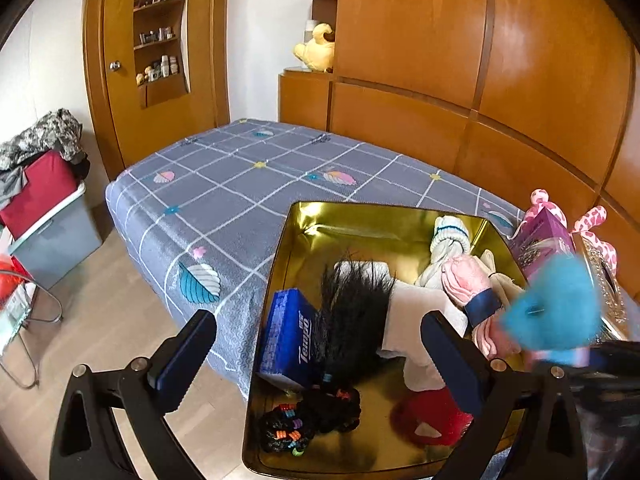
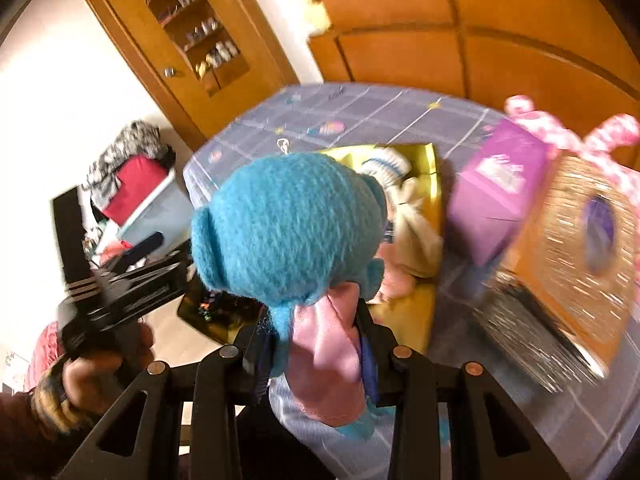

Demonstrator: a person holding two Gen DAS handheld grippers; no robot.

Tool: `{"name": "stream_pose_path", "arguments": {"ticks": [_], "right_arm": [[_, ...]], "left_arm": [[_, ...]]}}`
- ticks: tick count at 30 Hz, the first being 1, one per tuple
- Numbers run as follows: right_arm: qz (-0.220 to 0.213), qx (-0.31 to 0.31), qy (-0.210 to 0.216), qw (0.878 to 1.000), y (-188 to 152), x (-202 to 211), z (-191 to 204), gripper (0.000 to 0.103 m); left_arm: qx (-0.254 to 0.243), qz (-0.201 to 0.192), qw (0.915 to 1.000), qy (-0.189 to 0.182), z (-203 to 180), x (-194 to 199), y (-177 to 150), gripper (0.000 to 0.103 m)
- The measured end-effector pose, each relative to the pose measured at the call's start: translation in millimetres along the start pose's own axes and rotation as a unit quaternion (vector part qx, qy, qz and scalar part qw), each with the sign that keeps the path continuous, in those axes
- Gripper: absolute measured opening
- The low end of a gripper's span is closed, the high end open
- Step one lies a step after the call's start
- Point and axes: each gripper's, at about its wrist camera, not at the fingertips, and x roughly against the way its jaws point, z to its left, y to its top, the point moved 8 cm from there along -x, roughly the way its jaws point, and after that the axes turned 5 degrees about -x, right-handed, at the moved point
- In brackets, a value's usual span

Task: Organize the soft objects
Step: 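Carry the blue plush doll with the right tool over the gold tray, then lower the blue doll into the tray and open the right tool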

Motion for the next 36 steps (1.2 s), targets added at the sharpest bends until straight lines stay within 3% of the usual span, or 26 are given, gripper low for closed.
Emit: {"name": "stream_pose_path", "arguments": {"ticks": [6,8,15,22,23,24,25,26,30,36], "right_arm": [[0.054,0.028,-0.077,0.995,3,-77,-14,0.036],[0.065,0.028,-0.084,0.994,-2,-88,-22,0.037],[0.048,0.031,-0.073,0.996,-7,-71,-26,0.059],[0.001,0.055,-0.086,0.995,-8,-39,-15,0.063],[-0.005,0.062,-0.086,0.994,-10,-36,-13,0.06],[-0.014,0.071,-0.09,0.993,-10,-34,-11,0.039],[-0.02,0.08,-0.097,0.992,-11,-35,-9,0.026],[-0.018,0.087,-0.109,0.99,-11,-40,-10,0.022],[-0.013,0.086,-0.111,0.99,-7,-63,-10,0.022],[-0.021,0.075,-0.115,0.99,-4,-59,-19,0.024]], "left_arm": [[-0.002,0.008,1.0,-0.005,-3,-6,-5,0.102],[-0.002,0.01,0.9999,-0.006,-4,-7,-7,0.102],[-0.008,0.01,0.9999,-0.006,-8,-8,-8,0.103],[-0.005,0.003,1.0,-0.003,-8,-3,-5,0.103],[-0.006,0.001,1.0,-0.003,-8,-1,-4,0.103],[-0.006,0.0,1.0,-0.002,-8,-1,-3,0.103],[-0.006,-0.002,1.0,-0.002,-9,1,-3,0.103],[-0.007,-0.002,1.0,-0.003,-10,1,-3,0.103],[-0.014,-0.006,0.9999,-0.004,-15,5,-2,0.103],[-0.022,-0.009,0.9997,-0.01,-24,9,-4,0.103]]}}
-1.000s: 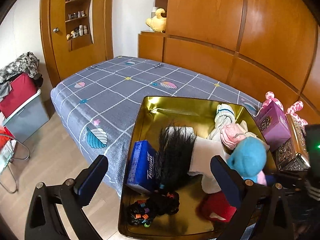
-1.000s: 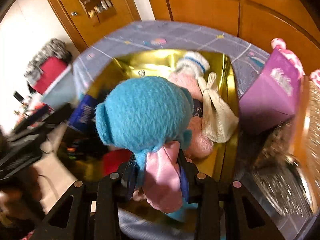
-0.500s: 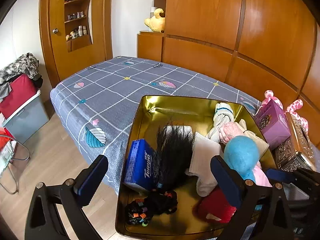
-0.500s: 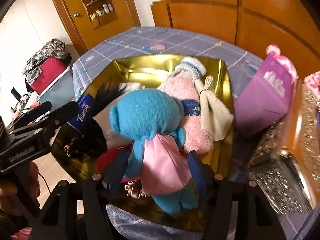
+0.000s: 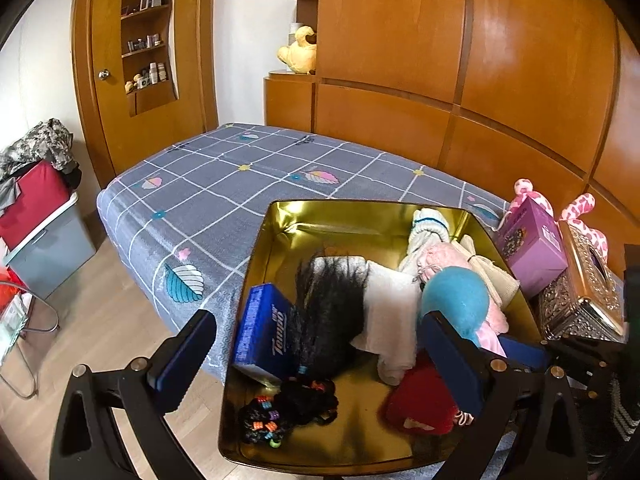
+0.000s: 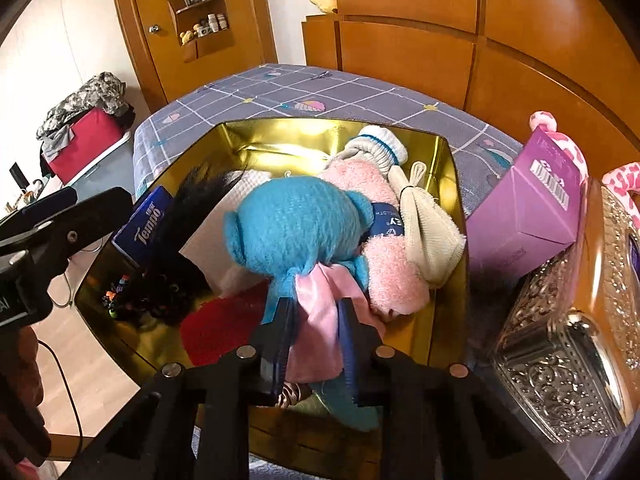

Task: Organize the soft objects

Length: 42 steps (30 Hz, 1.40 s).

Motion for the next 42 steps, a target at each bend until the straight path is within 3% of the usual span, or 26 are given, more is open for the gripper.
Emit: {"name": "stream_pose_path", "arguments": {"ticks": [9,15,22,27,34,42], "right_arm": [[-0.018,-0.019,0.002,1.0,-4,24,-2,0.031],[-0.057,-0.029,-0.033,0.997,-7,51,-12,0.04],[-0.105,-0.073,-0.096,0.987,-21,81,-38,0.041],[-0.117,-0.116,-0.134,0.977,-36,92,-60,0.041],[-0.125,-0.147,-0.157,0.969,-49,101,-80,0.041],[-0.13,-0.132,-0.164,0.969,-48,102,-73,0.041]], "left_arm": [[-0.013,-0.008,0.9997,-0.019,-19,8,-1,0.103],[-0.023,-0.018,0.9994,-0.02,-35,19,-3,0.103],[-0.037,-0.03,0.9989,0.006,-61,36,-7,0.103],[-0.052,-0.034,0.9981,-0.005,-78,40,-16,0.103],[-0.052,-0.041,0.9977,-0.016,-83,45,-17,0.103],[-0.046,-0.036,0.9982,-0.01,-78,42,-17,0.103]]}}
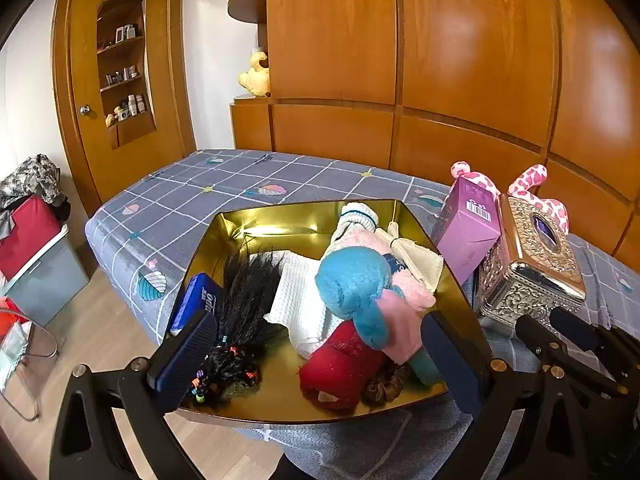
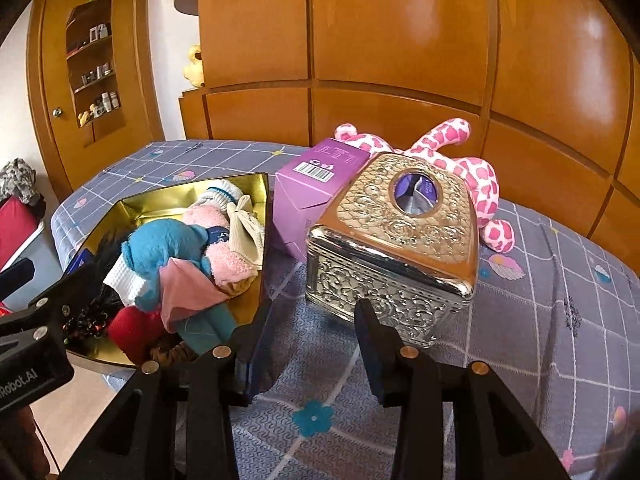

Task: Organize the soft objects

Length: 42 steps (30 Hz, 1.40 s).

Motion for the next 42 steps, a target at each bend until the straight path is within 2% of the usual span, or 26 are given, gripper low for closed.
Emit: {"name": "stream_pose_path", "arguments": {"ticks": [42], "right_arm": [[-0.006,0.001,0.0,1.0,1.4,2.6,0.5,0.041]], "left_arm": [[-0.003,0.011,0.9999,0.005,2.0,-3.9,-3.9,0.103]]}}
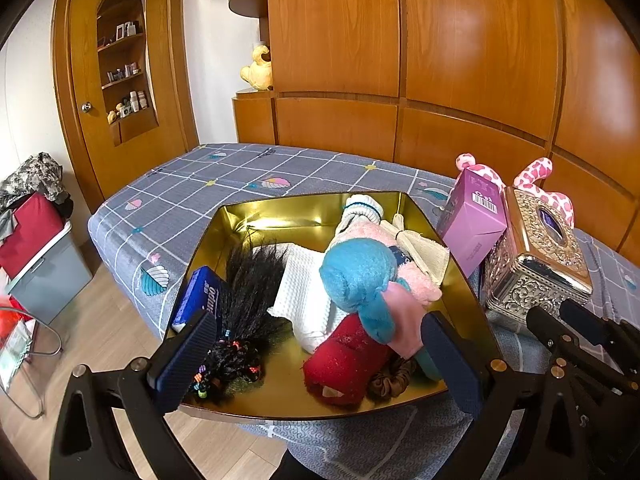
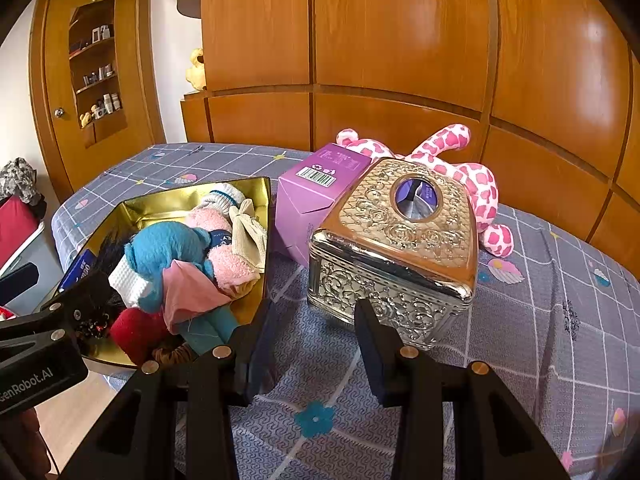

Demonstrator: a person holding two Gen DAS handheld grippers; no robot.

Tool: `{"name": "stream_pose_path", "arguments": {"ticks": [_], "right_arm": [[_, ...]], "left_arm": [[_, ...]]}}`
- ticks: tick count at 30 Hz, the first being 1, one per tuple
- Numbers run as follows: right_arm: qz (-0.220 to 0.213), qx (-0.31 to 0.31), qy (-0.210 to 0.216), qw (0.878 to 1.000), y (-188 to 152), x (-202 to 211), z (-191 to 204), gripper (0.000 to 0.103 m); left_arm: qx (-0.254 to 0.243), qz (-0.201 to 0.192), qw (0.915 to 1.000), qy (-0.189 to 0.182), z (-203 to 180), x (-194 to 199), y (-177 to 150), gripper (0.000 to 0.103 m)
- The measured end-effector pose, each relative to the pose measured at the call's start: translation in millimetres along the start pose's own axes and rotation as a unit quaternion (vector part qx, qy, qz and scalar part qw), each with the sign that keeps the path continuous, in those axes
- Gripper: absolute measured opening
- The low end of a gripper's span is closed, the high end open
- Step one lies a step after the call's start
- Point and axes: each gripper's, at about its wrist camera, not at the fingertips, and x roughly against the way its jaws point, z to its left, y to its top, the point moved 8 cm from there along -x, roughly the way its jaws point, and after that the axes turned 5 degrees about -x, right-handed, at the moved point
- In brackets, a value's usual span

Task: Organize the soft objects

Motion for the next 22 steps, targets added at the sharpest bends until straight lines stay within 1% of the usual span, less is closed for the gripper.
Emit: {"name": "stream_pose_path", "arguments": {"ticks": [14,18,22], "right_arm": [[0.0,0.001,0.0,1.0,-1.0,0.3,0.2,0.041],[0.0,0.002,-0.001,1.0,-1.1,0.5,-0.3,0.041],[0.0,0.0,-0.003,1.0,-1.3,0.2,-1.3,0.041]], "left_arm": [[0.0,-0.002,1.0,-0.003,-0.7,0.3,0.7,0.103],[0.0,-0.019,0.9998,-0.003,-0.9,6.4,3.7,0.102],[-0.001,-0.02,0.9998,-0.01,-1.8,8.1,5.2,0.102]]}}
